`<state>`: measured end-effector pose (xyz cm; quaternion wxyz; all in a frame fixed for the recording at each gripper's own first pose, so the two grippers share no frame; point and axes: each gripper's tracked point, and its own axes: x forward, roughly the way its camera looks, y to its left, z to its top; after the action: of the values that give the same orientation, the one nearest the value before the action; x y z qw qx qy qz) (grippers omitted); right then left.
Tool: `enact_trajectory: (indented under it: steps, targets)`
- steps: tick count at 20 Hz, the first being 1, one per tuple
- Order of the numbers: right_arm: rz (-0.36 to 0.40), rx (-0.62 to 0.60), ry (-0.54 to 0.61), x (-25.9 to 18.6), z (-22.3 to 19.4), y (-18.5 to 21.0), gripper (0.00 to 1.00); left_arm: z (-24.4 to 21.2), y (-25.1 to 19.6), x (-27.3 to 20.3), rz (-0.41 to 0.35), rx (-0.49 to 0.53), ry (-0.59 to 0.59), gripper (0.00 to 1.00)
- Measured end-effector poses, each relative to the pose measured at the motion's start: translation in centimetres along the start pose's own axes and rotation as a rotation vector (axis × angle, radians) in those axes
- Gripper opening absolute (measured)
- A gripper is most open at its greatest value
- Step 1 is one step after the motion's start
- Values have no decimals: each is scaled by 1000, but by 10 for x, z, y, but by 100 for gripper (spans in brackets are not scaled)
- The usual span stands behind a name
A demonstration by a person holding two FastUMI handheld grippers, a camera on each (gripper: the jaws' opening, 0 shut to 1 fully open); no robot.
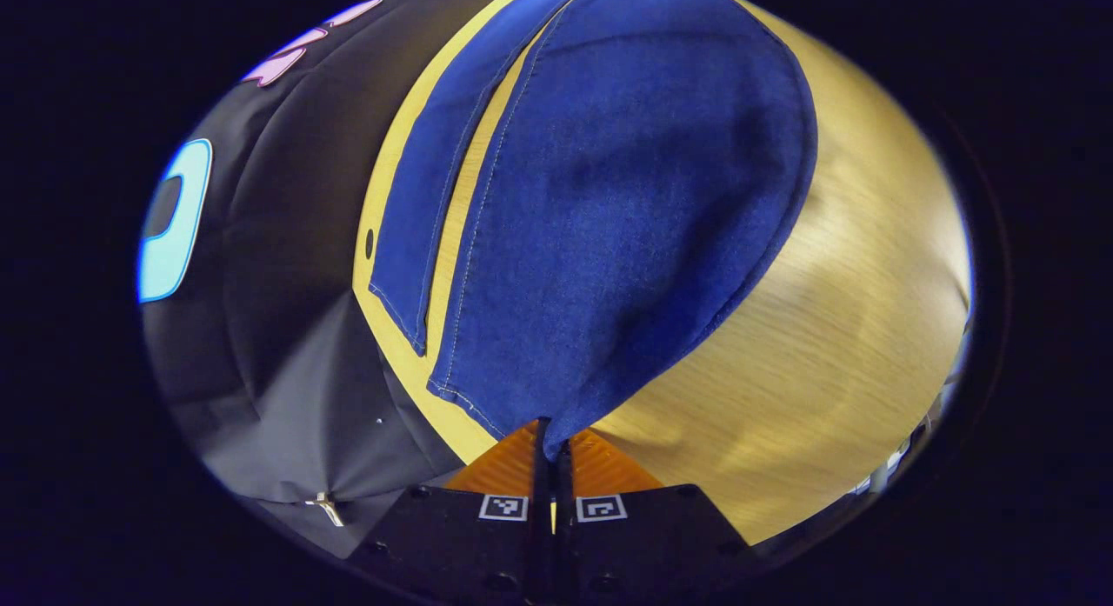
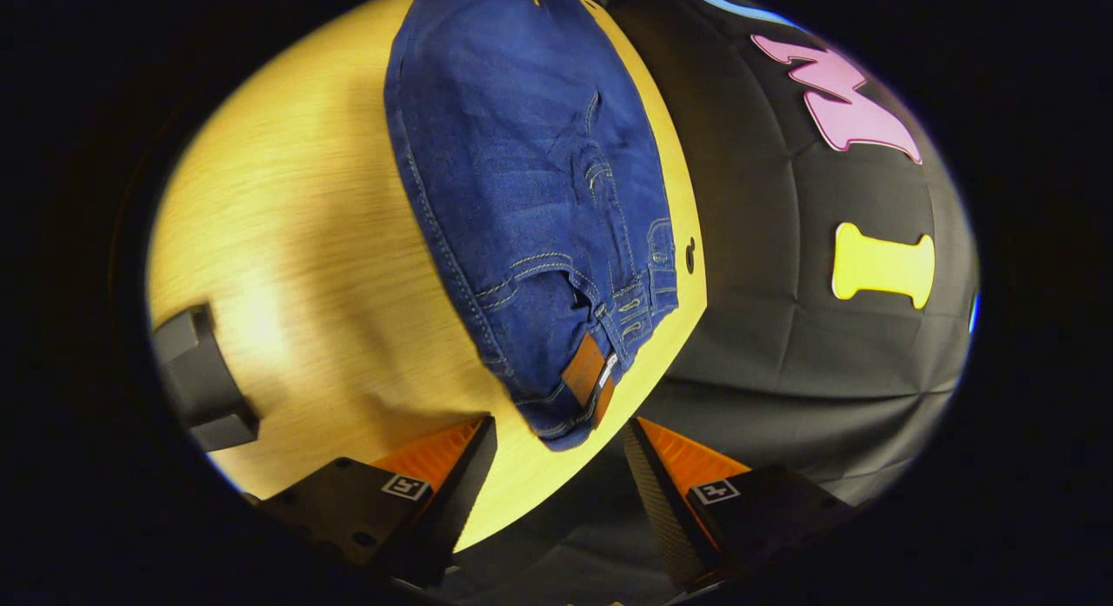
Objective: Grasp the waist and the cuffs of the jeans and fold them to make the two legs overlap; first hold the waist and fold one-third of the jeans toward the cuffs, then hold the cuffs and fold the remaining one-third in the same direction to finish folding.
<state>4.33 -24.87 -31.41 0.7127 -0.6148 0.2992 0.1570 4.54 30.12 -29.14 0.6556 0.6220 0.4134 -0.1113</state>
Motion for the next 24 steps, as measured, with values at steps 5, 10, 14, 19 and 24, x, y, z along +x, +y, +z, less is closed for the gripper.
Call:
enact_trajectory:
  steps: [5,10,14,19,24]
  targets:
    - [35,-73,5,24,7,-2,85,1,0,1,28,-34,7,6]
    - [85,-93,23,30,8,9,28,3,1,2,63,-41,19,6]
    - [152,33,38,34,6,10,12,4,-1,0,29,-68,26,6]
    - [155,29,61,29,-2,9,12,2,-4,-1,-28,-99,28,10]
    - [118,202,50,10,12,-31,12,10,19,-13,-112,-164,-15,6]
